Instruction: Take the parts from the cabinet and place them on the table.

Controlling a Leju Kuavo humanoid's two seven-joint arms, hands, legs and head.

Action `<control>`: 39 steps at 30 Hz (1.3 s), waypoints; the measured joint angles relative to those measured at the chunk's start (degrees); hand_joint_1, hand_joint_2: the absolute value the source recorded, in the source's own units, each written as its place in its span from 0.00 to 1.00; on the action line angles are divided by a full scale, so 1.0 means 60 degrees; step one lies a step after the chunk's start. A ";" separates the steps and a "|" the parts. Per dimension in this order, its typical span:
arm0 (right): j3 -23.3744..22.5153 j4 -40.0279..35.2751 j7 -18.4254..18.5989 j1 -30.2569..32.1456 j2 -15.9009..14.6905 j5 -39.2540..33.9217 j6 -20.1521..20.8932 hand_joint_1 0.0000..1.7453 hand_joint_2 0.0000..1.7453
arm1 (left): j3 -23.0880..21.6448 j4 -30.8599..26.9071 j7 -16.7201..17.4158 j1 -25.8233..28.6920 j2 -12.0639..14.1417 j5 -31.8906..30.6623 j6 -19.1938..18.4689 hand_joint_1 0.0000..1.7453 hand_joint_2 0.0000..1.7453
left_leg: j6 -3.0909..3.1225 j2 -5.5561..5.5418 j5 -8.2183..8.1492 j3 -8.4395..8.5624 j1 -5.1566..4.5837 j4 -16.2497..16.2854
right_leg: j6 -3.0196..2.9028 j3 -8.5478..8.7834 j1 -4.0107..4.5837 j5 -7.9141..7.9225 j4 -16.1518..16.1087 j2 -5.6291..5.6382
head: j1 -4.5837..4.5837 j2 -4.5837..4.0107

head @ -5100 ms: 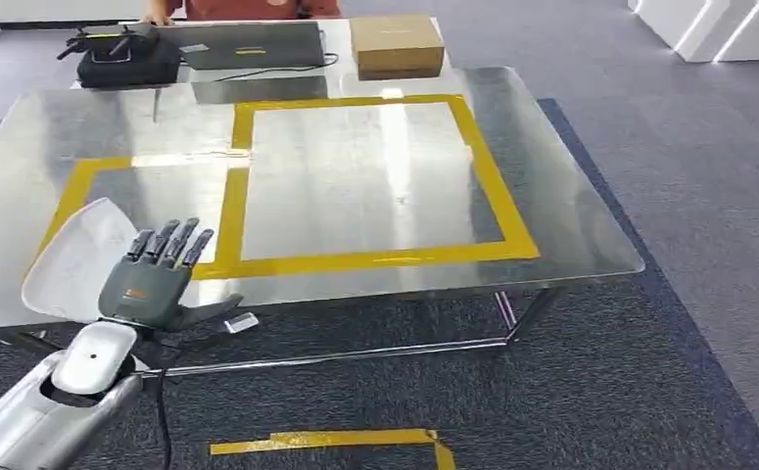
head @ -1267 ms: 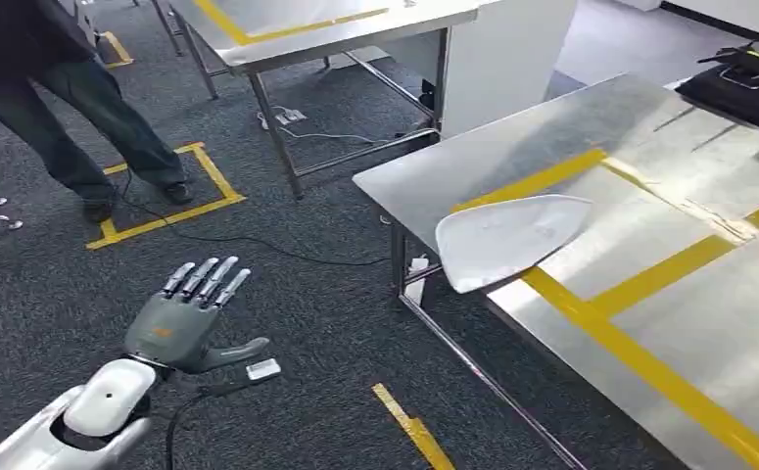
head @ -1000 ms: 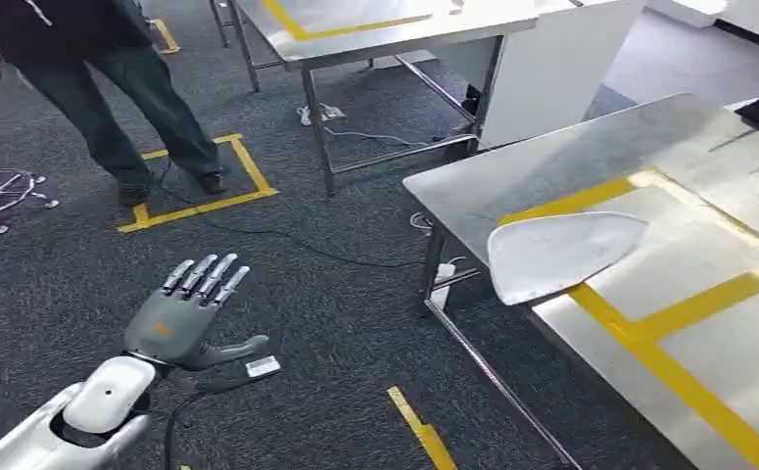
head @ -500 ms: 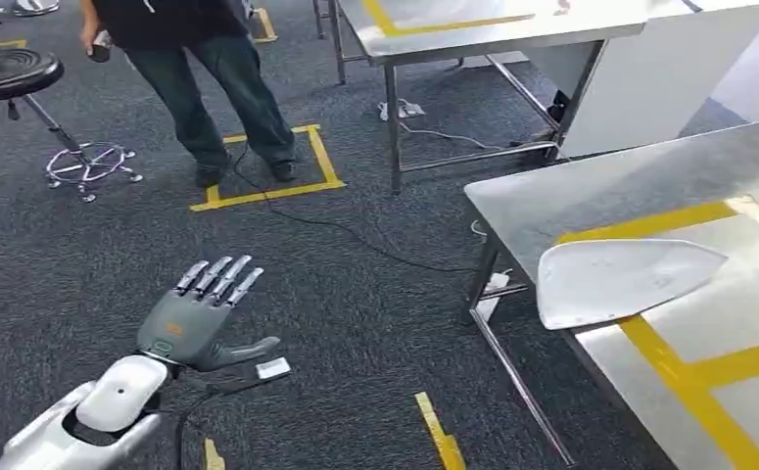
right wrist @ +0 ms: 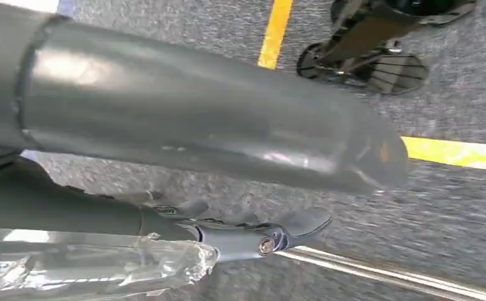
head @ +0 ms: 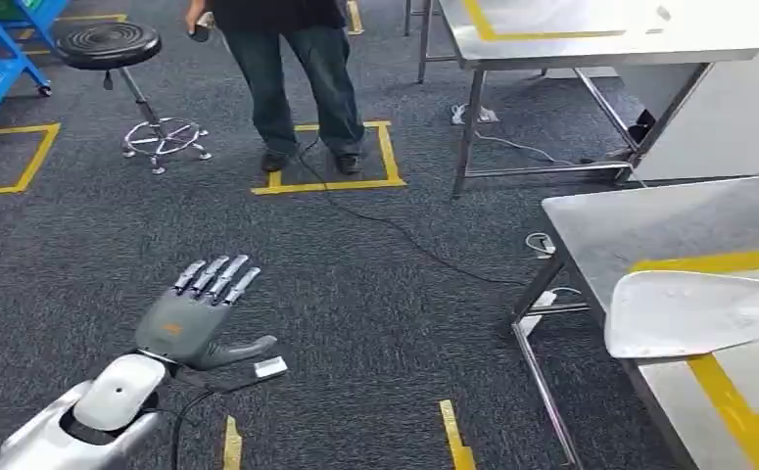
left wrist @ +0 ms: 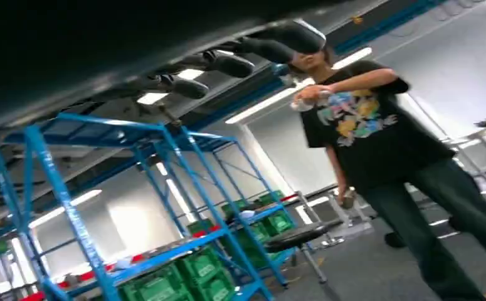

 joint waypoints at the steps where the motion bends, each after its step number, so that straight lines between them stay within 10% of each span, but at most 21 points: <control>1: 0.0000 0.0000 0.0000 0.0003 0.0000 0.0011 0.0000 0.00 0.00 | -0.0004 0.0004 0.0004 -0.0046 -0.0011 0.0000 -0.0011 0.00 0.00 | 0.0037 -0.0105 0.0007 0.0000 0.0027 -0.0003 | 0.0024 -0.0197 -0.0033 -0.0234 0.0405 0.0401 | 0.0008 0.0000; 3: 0.0000 0.0004 0.0004 0.0063 0.0000 0.0004 0.0004 0.00 0.00 | -0.0011 0.0004 0.0008 -0.0055 -0.0051 0.0007 -0.0015 0.00 0.00 | 0.0083 -0.0317 -0.0008 -0.0015 0.0033 -0.0002 | 0.0071 -0.1002 -0.0066 -0.0919 0.1951 0.0645 | 0.0030 0.0000; 5: 0.0000 0.0004 0.0004 0.0105 0.0000 0.0004 0.0007 0.00 0.00 | -0.0033 0.0026 0.0004 -0.0023 -0.0054 0.0007 -0.0018 0.00 0.00 | 0.0083 -0.0576 -0.0009 -0.0017 0.0033 0.0011 | 0.0109 -0.1547 -0.0068 -0.1063 0.2806 0.0678 | 0.0041 0.0000; 8: 0.0000 0.0004 0.0004 0.0084 -0.0004 0.0004 0.0015 0.00 0.00 | -0.0080 0.0047 0.0004 -0.0007 -0.0058 0.0011 -0.0018 0.00 0.00 | 0.0044 -0.0961 -0.0029 0.0024 0.0049 0.0040 | 0.0103 -0.0872 -0.0111 0.0158 0.1117 0.0771 | 0.0034 0.0000; 9: 0.0000 0.0004 0.0004 0.0075 -0.0004 0.0004 0.0015 0.00 0.00 | -0.0087 0.0047 0.0004 -0.0010 -0.0069 0.0011 -0.0018 0.00 0.00 | -0.0005 -0.1073 -0.0059 0.0025 0.0061 0.0071 | 0.0112 -0.0473 -0.0156 0.0534 0.0234 0.1120 | 0.0041 0.0000; 10: 0.0000 0.0004 0.0004 0.0070 0.0000 0.0007 0.0018 0.00 0.00 | -0.0087 0.0051 0.0008 -0.0020 -0.0073 0.0015 -0.0018 0.00 0.00 | -0.0072 -0.1169 -0.0073 -0.0030 0.0011 0.0120 | 0.0104 -0.0354 -0.0200 0.0347 0.0024 0.1532 | 0.0037 0.0000; 14: 0.0000 0.0004 0.0004 0.0058 0.0000 0.0004 0.0029 0.00 0.00 | -0.0091 0.0055 0.0008 0.0002 -0.0066 0.0015 -0.0022 0.00 0.00 | -0.0269 -0.1574 -0.0014 -0.0144 0.0102 0.0148 | -0.0067 -0.0225 -0.0155 0.0373 -0.0040 0.1168 | 0.0019 0.0000; 17: 0.0000 0.0007 0.0004 0.0047 0.0011 0.0004 0.0026 0.00 0.00 | -0.0095 0.0055 0.0015 -0.0038 -0.0062 0.0015 -0.0022 0.00 0.00 | -0.0417 -0.0585 -0.0720 -0.0634 0.0089 0.1223 | -0.0256 -0.0124 -0.0151 0.0370 -0.0136 0.0819 | -0.0072 0.0000; 20: 0.0000 0.0007 0.0004 0.0106 0.0011 0.0004 0.0025 0.00 0.00 | -0.0124 0.0080 0.0037 -0.0003 -0.0076 0.0025 -0.0025 0.00 0.00 | -0.0483 -0.0347 -0.1349 -0.1624 0.0156 0.3084 | -0.0309 -0.0115 -0.0093 0.0311 -0.0129 0.0438 | -0.0068 0.0000; 23: 0.0000 0.0007 0.0004 0.0073 0.0011 0.0004 0.0029 0.00 0.00 | -0.0135 0.0113 0.0051 0.0015 -0.0080 0.0025 -0.0029 0.00 0.00 | -0.0412 -0.0220 -0.0314 -0.0945 0.0151 0.1711 | -0.0292 -0.0001 -0.0060 0.0222 -0.0130 0.0094 | -0.0079 0.0000; 25: 0.0000 0.0007 0.0004 0.0065 0.0011 0.0004 0.0025 0.00 0.00 | -0.0135 0.0113 0.0059 -0.0017 -0.0080 0.0026 -0.0029 0.00 0.00 | -0.0263 0.0498 0.0049 -0.0227 0.0019 0.0405 | -0.0239 0.0115 -0.0029 0.0137 -0.0136 -0.0091 | -0.0072 0.0000; 29: 0.0000 0.0007 0.0004 0.0037 0.0011 0.0004 0.0029 0.00 0.00 | -0.0135 0.0113 0.0066 -0.0044 -0.0091 0.0040 -0.0029 0.00 0.00 | -0.0120 0.0151 -0.0017 -0.0219 -0.0063 0.0200 | -0.0067 0.0200 0.0035 0.0030 -0.0162 -0.0583 | -0.0047 0.0000; 30: 0.0000 0.0007 0.0004 0.0017 0.0011 0.0004 0.0029 0.00 0.00 | -0.0138 0.0113 0.0066 -0.0035 -0.0101 0.0044 -0.0029 0.00 0.00 | -0.0060 0.0041 0.0038 -0.0133 0.0040 0.0095 | 0.0016 0.0144 0.0014 -0.0070 -0.0130 -0.0500 | -0.0061 0.0003; 32: 0.0000 0.0007 0.0000 -0.0002 0.0011 0.0011 0.0029 0.00 0.00 | -0.0135 0.0120 0.0066 -0.0068 -0.0105 0.0044 -0.0026 0.00 0.00 | 0.0009 -0.0141 0.0034 -0.0102 0.0078 0.0075 | 0.0062 -0.0195 -0.0031 -0.0539 0.0731 0.0411 | 0.0012 0.0000; 35: 0.0000 0.0007 0.0008 0.0087 0.0007 0.0004 0.0029 0.00 0.00 | -0.0153 0.0135 0.0066 -0.0040 -0.0160 0.0047 -0.0033 0.00 0.00 | 0.0049 -0.0544 0.0013 -0.0095 0.0083 0.0083 | 0.0129 -0.1410 -0.0065 -0.1253 0.2880 0.0679 | 0.0048 0.0000; 37: 0.0000 0.0007 0.0011 0.0092 0.0007 0.0004 0.0033 0.00 0.00 | -0.0168 0.0149 0.0066 0.0011 -0.0160 0.0073 -0.0044 0.00 0.00 | 0.0038 -0.0799 0.0006 -0.0069 0.0088 0.0091 | 0.0142 -0.1420 -0.0087 -0.0696 0.2475 0.0682 | 0.0048 0.0000; 39: 0.0000 0.0007 0.0011 0.0077 0.0000 0.0004 0.0033 0.00 0.00 | -0.0168 0.0153 0.0066 0.0017 -0.0167 0.0087 -0.0047 0.00 0.00 | -0.0026 -0.1045 -0.0033 -0.0006 0.0120 0.0103 | 0.0161 -0.0761 -0.0150 0.0294 0.0874 0.0909 | 0.0045 0.0000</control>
